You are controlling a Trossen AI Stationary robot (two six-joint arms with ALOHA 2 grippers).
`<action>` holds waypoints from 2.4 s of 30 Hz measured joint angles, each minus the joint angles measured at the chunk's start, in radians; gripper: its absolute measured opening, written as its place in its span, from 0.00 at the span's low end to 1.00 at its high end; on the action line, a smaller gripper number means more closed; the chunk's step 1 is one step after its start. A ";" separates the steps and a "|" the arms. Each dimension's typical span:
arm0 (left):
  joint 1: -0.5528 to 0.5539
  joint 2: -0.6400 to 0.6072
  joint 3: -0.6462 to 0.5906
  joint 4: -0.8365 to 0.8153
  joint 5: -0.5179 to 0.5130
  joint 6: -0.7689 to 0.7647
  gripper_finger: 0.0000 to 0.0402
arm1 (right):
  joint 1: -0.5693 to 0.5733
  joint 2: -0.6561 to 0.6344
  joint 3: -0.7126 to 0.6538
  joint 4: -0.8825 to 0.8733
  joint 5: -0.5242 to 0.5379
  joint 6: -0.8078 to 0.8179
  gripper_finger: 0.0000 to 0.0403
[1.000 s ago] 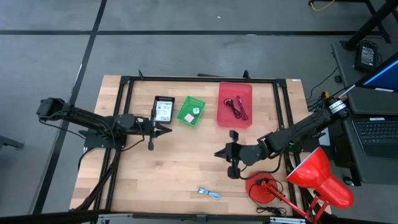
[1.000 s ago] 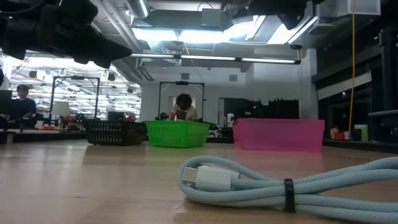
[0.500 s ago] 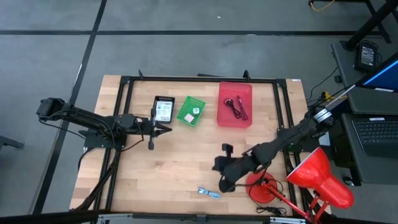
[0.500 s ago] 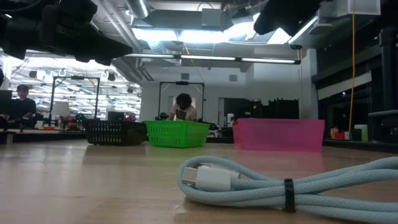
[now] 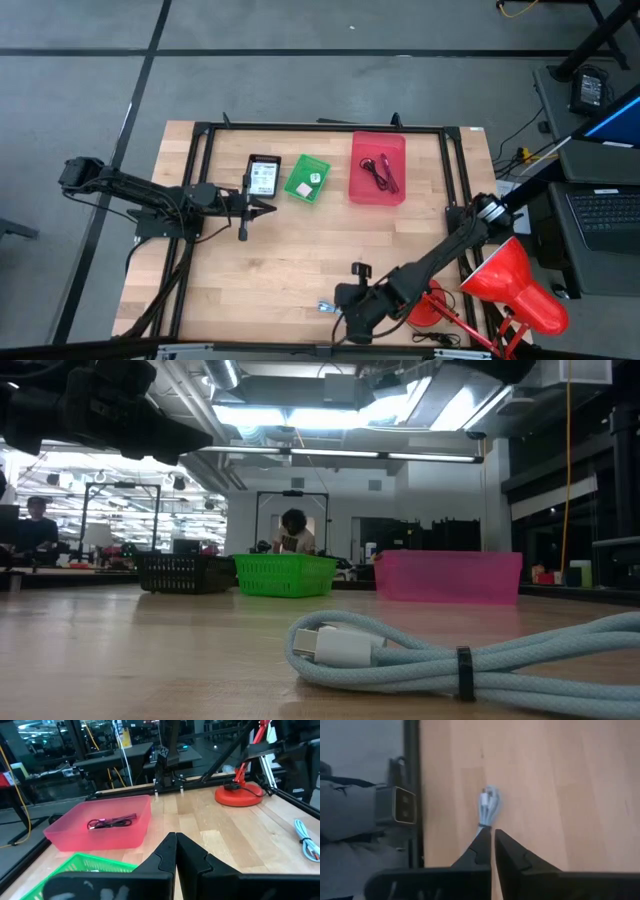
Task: Pick and place items into bin
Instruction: Put the blue charger cable into the red bin
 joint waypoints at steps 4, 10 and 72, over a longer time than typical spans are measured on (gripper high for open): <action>0.000 0.000 0.000 0.003 0.000 0.000 0.01 | 0.002 0.039 0.029 -0.028 -0.028 0.030 0.08; 0.000 0.000 0.000 0.005 0.000 0.000 0.01 | 0.002 0.050 0.031 -0.022 -0.030 0.075 0.26; 0.000 0.000 0.000 0.002 0.000 -0.019 0.01 | -0.014 0.260 0.032 -0.028 -0.104 -0.034 0.02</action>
